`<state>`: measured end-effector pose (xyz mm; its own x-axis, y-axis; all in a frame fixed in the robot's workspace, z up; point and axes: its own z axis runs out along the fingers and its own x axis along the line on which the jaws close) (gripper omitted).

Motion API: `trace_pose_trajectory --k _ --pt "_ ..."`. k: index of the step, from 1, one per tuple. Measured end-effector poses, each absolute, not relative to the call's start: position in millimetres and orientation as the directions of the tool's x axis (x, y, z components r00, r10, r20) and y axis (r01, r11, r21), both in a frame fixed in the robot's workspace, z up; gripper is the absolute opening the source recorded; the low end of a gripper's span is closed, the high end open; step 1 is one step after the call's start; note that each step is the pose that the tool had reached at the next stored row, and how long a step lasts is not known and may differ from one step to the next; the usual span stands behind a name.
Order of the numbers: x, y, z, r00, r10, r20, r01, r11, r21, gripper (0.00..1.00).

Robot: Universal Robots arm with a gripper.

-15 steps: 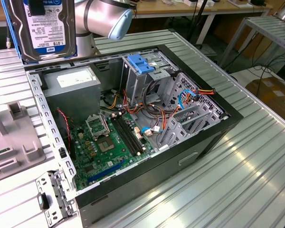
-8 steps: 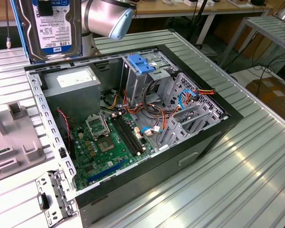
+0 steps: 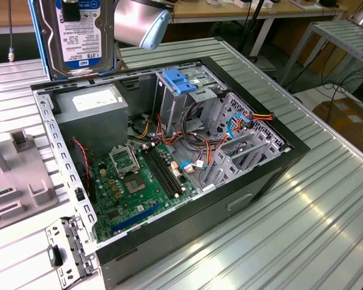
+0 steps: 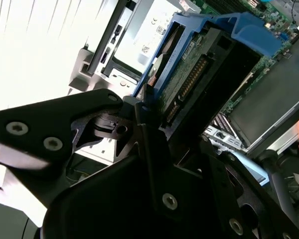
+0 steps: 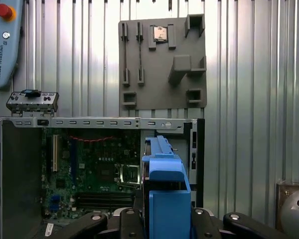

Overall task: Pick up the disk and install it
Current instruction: 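Pick up the disk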

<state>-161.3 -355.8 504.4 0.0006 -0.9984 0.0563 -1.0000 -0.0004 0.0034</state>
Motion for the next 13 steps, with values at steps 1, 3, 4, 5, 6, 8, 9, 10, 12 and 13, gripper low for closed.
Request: trace_pose_trajectory --k 1,3,4,5,6,8,9,10,12,13 --pt "-159.5 -355.9 504.2 0.001 -0.998 0.056 -1.000 0.000 0.003 0.36" --pt "-155.8 -356.2 503.9 0.001 -0.998 0.056 -1.000 0.000 0.004 0.36" --pt "-153.5 -356.3 503.6 0.001 -0.998 0.056 -1.000 -0.001 0.004 0.36" --pt "-151.9 -356.5 503.4 0.001 -0.998 0.056 -1.000 0.000 0.004 0.36" --pt "-150.4 -356.6 503.3 0.001 -0.998 0.056 -1.000 0.000 0.004 0.36" --pt "-147.1 -356.8 502.9 0.001 -0.998 0.056 -1.000 0.000 0.004 0.36" --pt "-145.8 -356.9 502.7 0.001 -0.998 0.056 -1.000 0.000 0.004 0.36" --pt "-144.3 -357.0 502.6 0.001 -0.998 0.056 -1.000 0.000 0.004 0.36" --pt "-141.2 -357.3 502.3 0.001 -0.998 0.056 -1.000 0.000 0.004 0.36" --pt "-137.5 -357.5 501.8 0.001 -0.998 0.056 -1.000 0.000 0.004 0.36"
